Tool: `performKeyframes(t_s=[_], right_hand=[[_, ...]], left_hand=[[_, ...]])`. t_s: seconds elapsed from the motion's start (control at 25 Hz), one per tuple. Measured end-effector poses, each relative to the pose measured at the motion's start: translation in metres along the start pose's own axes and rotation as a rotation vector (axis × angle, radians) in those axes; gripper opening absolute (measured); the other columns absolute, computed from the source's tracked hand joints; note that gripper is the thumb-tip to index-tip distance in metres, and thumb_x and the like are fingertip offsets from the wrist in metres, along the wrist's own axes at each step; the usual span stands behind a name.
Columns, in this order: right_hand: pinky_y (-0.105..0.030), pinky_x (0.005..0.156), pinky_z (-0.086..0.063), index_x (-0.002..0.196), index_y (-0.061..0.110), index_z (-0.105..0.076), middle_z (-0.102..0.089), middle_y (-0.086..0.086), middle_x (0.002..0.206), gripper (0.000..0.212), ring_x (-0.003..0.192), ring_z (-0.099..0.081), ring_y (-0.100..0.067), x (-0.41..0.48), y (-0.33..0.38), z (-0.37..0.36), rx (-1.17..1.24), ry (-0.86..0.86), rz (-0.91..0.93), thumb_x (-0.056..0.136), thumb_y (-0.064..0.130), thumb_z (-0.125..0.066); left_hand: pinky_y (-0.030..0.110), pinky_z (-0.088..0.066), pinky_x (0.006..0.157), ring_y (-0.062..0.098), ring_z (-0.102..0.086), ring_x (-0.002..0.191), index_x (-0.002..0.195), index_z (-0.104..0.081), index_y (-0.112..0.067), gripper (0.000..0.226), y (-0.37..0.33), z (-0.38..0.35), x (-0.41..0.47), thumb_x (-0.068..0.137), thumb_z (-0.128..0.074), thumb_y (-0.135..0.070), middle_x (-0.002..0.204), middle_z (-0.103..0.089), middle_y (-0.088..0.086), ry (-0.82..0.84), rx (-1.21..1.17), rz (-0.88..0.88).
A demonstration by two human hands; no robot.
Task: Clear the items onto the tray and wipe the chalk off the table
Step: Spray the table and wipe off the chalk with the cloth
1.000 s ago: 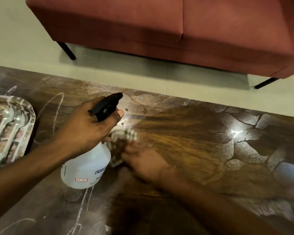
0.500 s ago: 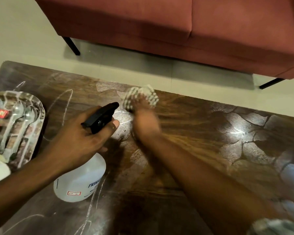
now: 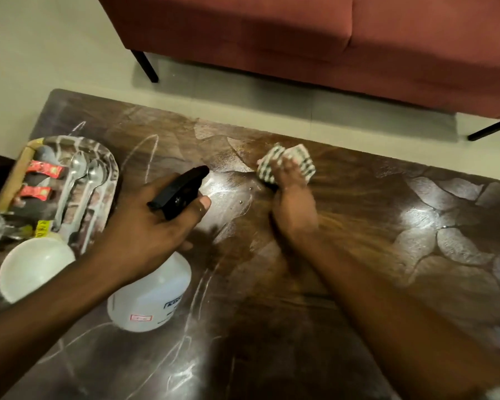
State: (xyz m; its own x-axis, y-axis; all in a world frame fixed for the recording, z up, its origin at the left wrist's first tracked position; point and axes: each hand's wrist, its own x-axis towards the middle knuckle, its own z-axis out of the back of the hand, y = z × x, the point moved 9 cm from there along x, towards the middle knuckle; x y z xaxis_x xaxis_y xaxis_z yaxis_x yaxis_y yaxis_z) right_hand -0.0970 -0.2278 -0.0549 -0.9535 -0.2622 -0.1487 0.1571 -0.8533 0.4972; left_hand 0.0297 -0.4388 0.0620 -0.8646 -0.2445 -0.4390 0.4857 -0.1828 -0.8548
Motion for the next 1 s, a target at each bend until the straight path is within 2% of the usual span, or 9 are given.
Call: performKeyframes(t_s=[0.12, 0.24, 0.32, 0.52, 0.6, 0.72, 0.8, 0.92, 1.0], right_hand=[[-0.055, 0.126, -0.034, 0.149, 0.019, -0.059, -0.039, -0.009, 0.169, 0.047, 0.160, -0.028, -0.031, -0.124, 0.060, -0.094, -0.048, 0.393, 0.446, 0.102, 0.014, -0.053], [-0.052, 0.121, -0.040, 0.145, 0.019, -0.064, -0.046, -0.005, 0.165, 0.047, 0.158, -0.033, -0.031, -0.254, 0.072, -0.130, -0.110, 0.737, 0.914, 0.107, 0.025, -0.036], [-0.047, 0.126, -0.034, 0.153, 0.022, -0.055, -0.040, -0.002, 0.169, 0.048, 0.159, -0.031, -0.027, -0.256, 0.060, -0.100, -0.129, 0.743, 1.030, 0.107, 0.028, -0.041], [-0.044, 0.129, -0.030, 0.163, 0.027, -0.039, -0.025, -0.004, 0.175, 0.075, 0.159, -0.031, -0.029, -0.067, -0.055, 0.023, -0.138, 0.135, 0.151, 0.095, 0.001, -0.054], [-0.036, 0.130, -0.023, 0.162, 0.025, -0.042, -0.028, -0.005, 0.174, 0.074, 0.159, -0.029, -0.028, -0.065, -0.060, 0.031, -0.061, -0.008, -0.064, 0.094, -0.002, -0.050], [-0.039, 0.131, -0.021, 0.161, 0.022, -0.043, -0.029, -0.006, 0.174, 0.067, 0.162, -0.023, -0.025, -0.169, 0.003, -0.037, -0.020, 0.059, 0.023, 0.095, 0.010, -0.042], [-0.047, 0.126, -0.035, 0.161, 0.025, -0.043, -0.030, -0.005, 0.173, 0.064, 0.162, -0.023, -0.027, -0.293, 0.061, -0.093, -0.061, 0.235, 0.289, 0.097, 0.024, -0.042], [-0.045, 0.116, -0.048, 0.158, 0.026, -0.047, -0.039, -0.002, 0.170, 0.070, 0.158, -0.033, -0.026, -0.419, 0.077, -0.117, -0.148, 0.391, 0.657, 0.091, 0.017, -0.063], [-0.046, 0.115, -0.049, 0.157, 0.027, -0.049, -0.039, -0.001, 0.169, 0.076, 0.156, -0.038, -0.026, -0.406, 0.028, -0.084, -0.138, 0.299, 0.473, 0.085, 0.008, -0.060]], left_hand=[[0.039, -0.068, 0.074, 0.018, -0.078, 0.084, 0.119, -0.074, -0.035, 0.042, 0.017, 0.002, -0.023, 0.084, -0.075, -0.059, 0.101, -0.078, 0.003, 0.011, 0.117, 0.003], [0.011, -0.054, 0.061, 0.019, -0.072, 0.085, 0.120, -0.074, -0.016, 0.037, 0.030, 0.007, -0.062, 0.092, -0.076, -0.040, 0.097, -0.076, 0.019, 0.020, 0.192, -0.007], [0.017, -0.052, 0.061, 0.019, -0.072, 0.076, 0.112, -0.075, -0.019, 0.042, 0.040, 0.012, -0.094, 0.089, -0.077, -0.054, 0.086, -0.076, 0.011, 0.031, 0.223, -0.004], [0.018, -0.060, 0.056, 0.017, -0.080, 0.071, 0.087, -0.076, -0.054, 0.013, 0.078, 0.010, -0.156, 0.077, -0.077, -0.048, 0.091, -0.080, -0.003, 0.059, 0.023, 0.196], [0.020, -0.062, 0.057, 0.017, -0.079, 0.072, 0.086, -0.079, -0.048, 0.013, 0.094, 0.009, -0.176, 0.078, -0.077, -0.038, 0.087, -0.078, 0.001, 0.074, -0.009, 0.218], [0.034, -0.067, 0.065, 0.017, -0.077, 0.068, 0.106, -0.077, -0.040, 0.024, 0.104, 0.013, -0.201, 0.085, -0.074, -0.051, 0.083, -0.075, 0.010, 0.155, 0.067, 0.186], [0.045, -0.067, 0.074, 0.022, -0.077, 0.072, 0.107, -0.074, -0.048, 0.025, 0.110, 0.016, -0.218, 0.084, -0.073, -0.056, 0.085, -0.076, 0.004, 0.189, 0.116, 0.172], [0.044, -0.063, 0.066, 0.029, -0.076, 0.072, 0.101, -0.071, -0.047, 0.024, 0.121, 0.017, -0.248, 0.079, -0.070, -0.054, 0.091, -0.075, 0.008, 0.273, 0.146, 0.161], [0.047, -0.063, 0.064, 0.036, -0.071, 0.072, 0.103, -0.072, -0.034, 0.029, 0.133, 0.016, -0.266, 0.083, -0.069, -0.055, 0.079, -0.070, 0.011, 0.325, 0.197, 0.144]])
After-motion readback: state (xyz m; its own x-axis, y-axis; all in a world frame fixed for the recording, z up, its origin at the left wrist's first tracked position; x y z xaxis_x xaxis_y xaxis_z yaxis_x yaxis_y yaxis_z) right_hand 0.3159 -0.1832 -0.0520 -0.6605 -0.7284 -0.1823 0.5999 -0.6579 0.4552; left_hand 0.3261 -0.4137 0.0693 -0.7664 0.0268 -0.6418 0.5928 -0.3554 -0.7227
